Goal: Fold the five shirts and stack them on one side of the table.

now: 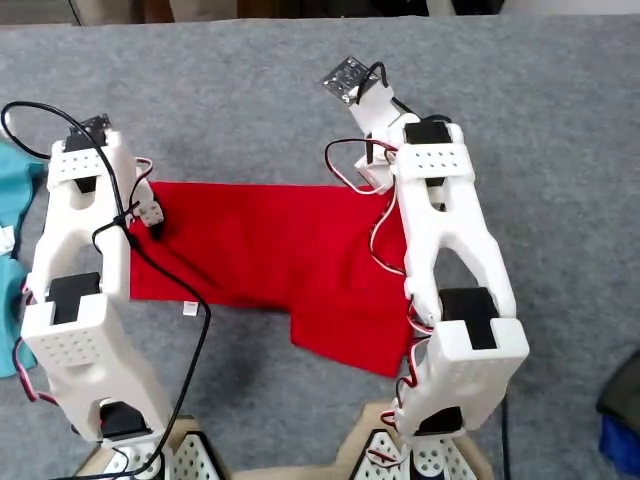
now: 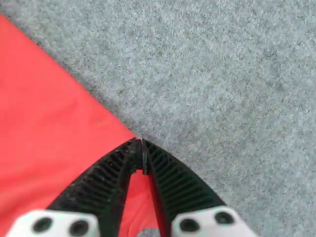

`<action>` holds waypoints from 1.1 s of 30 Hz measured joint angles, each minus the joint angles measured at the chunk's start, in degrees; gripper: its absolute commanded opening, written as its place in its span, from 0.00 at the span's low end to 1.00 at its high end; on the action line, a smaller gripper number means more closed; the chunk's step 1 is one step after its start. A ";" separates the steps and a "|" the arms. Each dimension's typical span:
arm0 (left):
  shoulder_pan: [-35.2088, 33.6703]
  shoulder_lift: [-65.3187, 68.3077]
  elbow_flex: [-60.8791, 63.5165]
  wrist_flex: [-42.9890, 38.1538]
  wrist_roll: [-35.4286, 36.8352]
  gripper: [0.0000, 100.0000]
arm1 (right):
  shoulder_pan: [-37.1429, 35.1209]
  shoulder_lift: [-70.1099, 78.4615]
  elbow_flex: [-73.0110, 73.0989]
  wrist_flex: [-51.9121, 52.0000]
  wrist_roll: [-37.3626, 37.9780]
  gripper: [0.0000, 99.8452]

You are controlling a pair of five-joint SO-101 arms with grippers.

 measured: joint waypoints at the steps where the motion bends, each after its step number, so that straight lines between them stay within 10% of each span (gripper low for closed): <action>1: 0.00 0.00 0.53 -0.44 0.00 0.10 | 0.00 0.00 0.00 0.00 0.00 0.01; 20: 0.00 0.00 4.31 -2.46 0.00 0.02 | 0.00 0.00 0.00 0.00 0.00 0.01; 33: 0.00 0.00 3.25 10.81 1.58 0.02 | 0.00 0.00 0.00 0.00 0.00 0.01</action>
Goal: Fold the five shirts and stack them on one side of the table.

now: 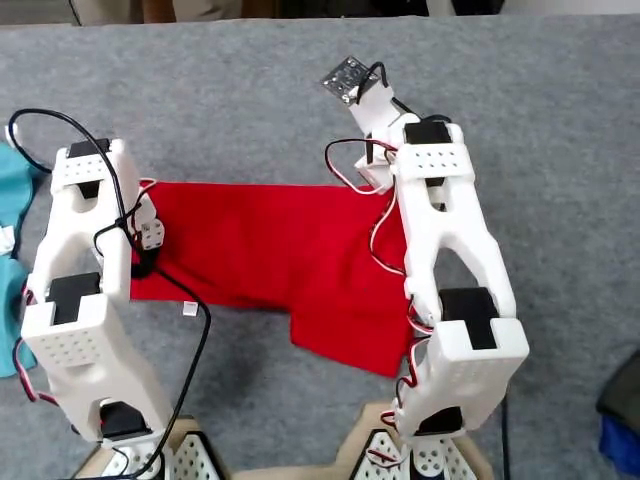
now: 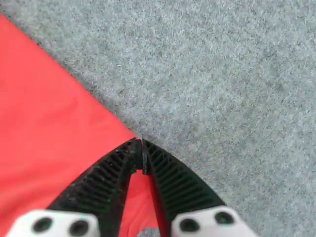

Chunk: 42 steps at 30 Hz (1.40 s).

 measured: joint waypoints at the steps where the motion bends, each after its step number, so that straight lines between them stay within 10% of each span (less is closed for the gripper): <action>1: 0.00 0.00 0.00 0.44 0.00 0.02 | 0.00 0.00 0.00 0.00 0.00 0.01; 24: 0.97 9.14 -9.58 -14.15 3.96 0.02 | 0.00 0.00 0.00 0.00 0.00 0.01; 42: 1.14 12.48 -21.71 8.00 3.87 0.02 | 0.00 0.00 0.00 0.00 0.00 0.01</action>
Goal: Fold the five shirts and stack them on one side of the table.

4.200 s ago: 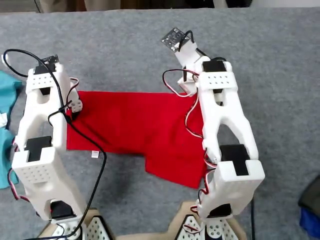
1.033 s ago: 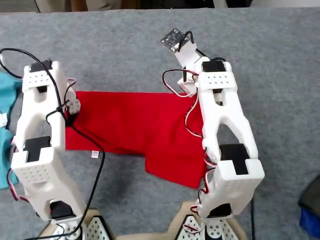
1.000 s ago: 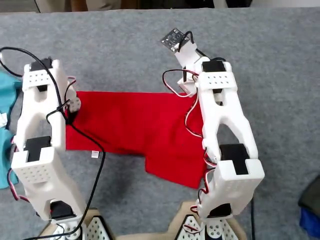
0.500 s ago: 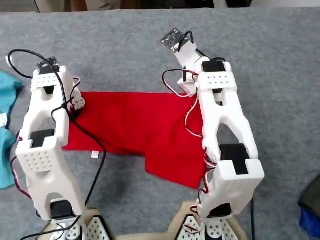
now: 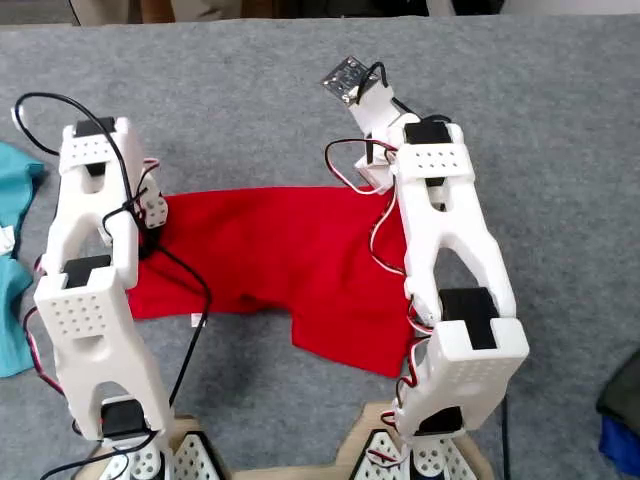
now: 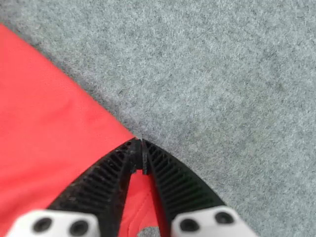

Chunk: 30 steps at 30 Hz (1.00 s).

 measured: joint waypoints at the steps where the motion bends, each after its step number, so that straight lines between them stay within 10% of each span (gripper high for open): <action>1: 0.00 0.00 -0.79 0.70 0.00 0.02 | 0.00 0.00 0.00 0.00 0.00 0.01; 17: 2.55 0.53 1.93 1.58 0.09 0.02 | -19.16 0.79 -0.09 -0.53 0.00 0.01; 30: 2.37 0.44 12.84 -3.16 0.00 0.02 | -17.85 27.34 -22.51 4.57 0.18 0.01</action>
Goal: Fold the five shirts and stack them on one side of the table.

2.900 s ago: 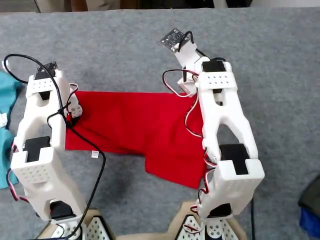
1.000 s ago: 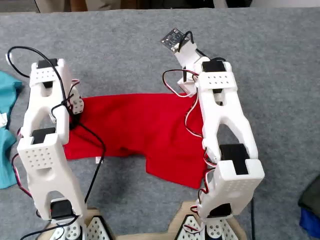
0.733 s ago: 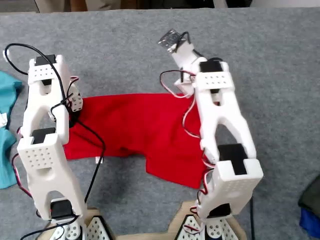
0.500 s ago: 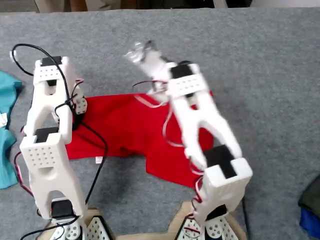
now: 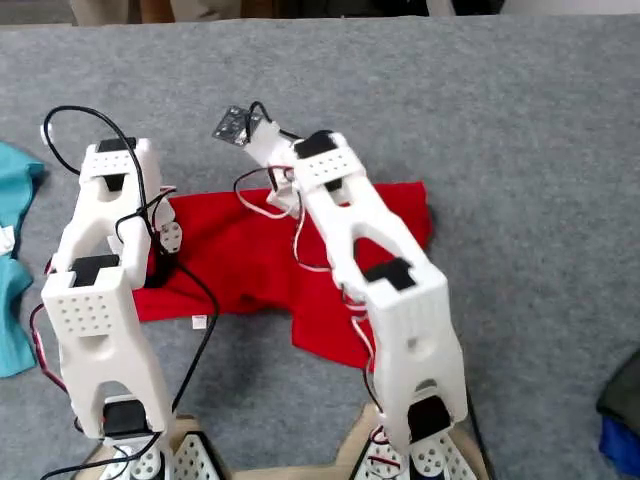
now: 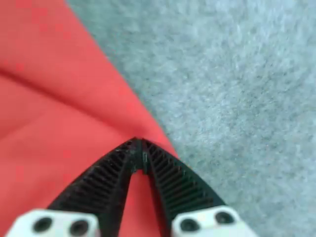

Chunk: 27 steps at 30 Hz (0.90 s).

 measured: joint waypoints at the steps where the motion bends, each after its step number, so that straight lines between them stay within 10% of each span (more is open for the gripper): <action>1: -0.35 0.00 0.09 0.00 0.00 0.02 | 0.09 1.76 -2.99 1.58 0.00 0.01; 27: 3.87 -21.10 14.42 7.12 -7.56 0.02 | 0.18 20.13 -37.27 19.34 -0.70 0.01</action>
